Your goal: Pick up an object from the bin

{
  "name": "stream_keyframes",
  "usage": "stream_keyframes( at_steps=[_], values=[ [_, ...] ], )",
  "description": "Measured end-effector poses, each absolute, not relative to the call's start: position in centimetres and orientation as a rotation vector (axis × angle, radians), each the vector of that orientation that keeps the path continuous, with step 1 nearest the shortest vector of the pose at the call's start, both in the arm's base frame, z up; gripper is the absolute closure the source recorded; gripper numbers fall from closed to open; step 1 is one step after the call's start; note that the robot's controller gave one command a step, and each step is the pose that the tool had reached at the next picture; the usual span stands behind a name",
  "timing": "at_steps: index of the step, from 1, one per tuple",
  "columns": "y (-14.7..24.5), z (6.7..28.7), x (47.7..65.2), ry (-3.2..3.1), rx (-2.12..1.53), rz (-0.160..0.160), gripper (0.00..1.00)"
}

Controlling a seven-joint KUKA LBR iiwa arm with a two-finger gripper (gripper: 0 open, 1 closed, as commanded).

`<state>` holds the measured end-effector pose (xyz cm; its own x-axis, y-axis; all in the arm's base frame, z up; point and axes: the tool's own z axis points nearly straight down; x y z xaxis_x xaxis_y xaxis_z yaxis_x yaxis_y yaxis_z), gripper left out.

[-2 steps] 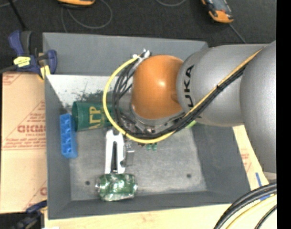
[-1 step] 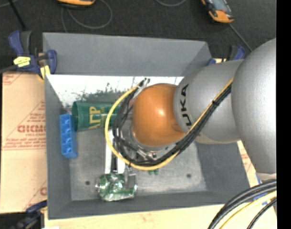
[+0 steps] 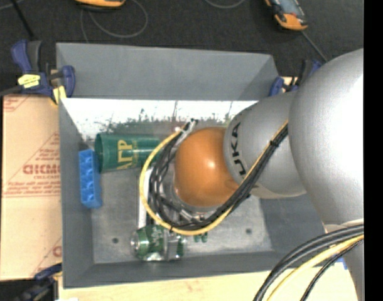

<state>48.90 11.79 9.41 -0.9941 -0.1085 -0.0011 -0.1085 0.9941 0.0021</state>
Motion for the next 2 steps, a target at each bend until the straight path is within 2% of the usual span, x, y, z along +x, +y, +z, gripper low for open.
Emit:
stream_keyframes(
  at_steps=[1,2],
  values=[
    [11.38,8.0,49.18,3.115,-0.318,0.004,0.0],
    [11.36,7.72,48.8,3.09,-0.468,0.0,0.0]
  ],
)
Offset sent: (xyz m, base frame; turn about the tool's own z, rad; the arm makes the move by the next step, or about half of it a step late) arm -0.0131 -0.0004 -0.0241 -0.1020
